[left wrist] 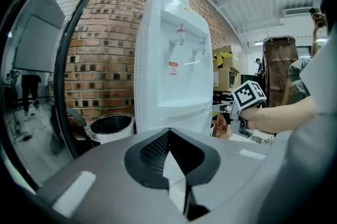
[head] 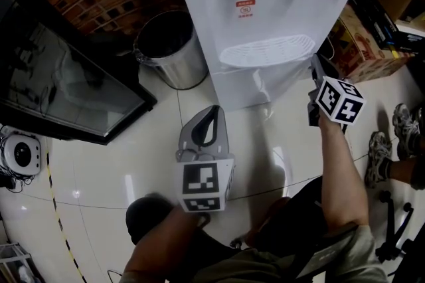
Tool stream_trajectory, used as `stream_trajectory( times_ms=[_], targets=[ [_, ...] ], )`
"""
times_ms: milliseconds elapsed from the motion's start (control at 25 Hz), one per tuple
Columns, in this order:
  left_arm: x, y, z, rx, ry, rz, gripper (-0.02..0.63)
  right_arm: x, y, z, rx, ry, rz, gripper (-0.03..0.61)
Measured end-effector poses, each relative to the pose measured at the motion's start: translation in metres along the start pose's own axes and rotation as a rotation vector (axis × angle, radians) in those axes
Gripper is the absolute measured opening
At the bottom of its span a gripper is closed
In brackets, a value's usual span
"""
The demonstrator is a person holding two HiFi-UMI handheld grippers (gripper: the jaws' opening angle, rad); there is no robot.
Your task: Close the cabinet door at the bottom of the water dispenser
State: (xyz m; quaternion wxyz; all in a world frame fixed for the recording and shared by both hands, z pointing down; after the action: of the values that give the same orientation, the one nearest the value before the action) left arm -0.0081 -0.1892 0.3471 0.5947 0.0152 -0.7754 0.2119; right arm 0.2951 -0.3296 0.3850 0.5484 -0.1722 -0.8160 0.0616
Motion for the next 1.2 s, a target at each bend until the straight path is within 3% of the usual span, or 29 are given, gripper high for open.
stream_trajectory(
  times_ms=[240, 600, 1200],
  targets=[
    [-0.005, 0.003, -0.003, 0.020, 0.004, -0.023, 0.001, 0.000, 0.013, 0.006, 0.021, 0.064, 0.054, 0.002],
    [-0.015, 0.017, 0.002, 0.031, 0.011, -0.069, 0.002, -0.009, 0.043, 0.043, -0.006, 0.168, 0.042, 0.002],
    [-0.035, 0.061, 0.012, 0.064, -0.023, -0.161, 0.001, -0.037, 0.139, 0.114, -0.137, 0.233, -0.060, 0.002]
  ],
)
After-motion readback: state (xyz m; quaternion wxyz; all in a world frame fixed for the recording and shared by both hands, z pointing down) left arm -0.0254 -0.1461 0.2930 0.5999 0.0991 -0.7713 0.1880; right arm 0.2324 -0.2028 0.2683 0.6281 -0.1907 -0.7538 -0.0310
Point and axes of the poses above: the fingertips, and each gripper's own axes: y backward along the fingers, z to its left, x out of its underside, the point moved 7 cm from there along y, backward along the fingers, and after that the axes turned 13 degrees about -y, right-handed, at the moved point
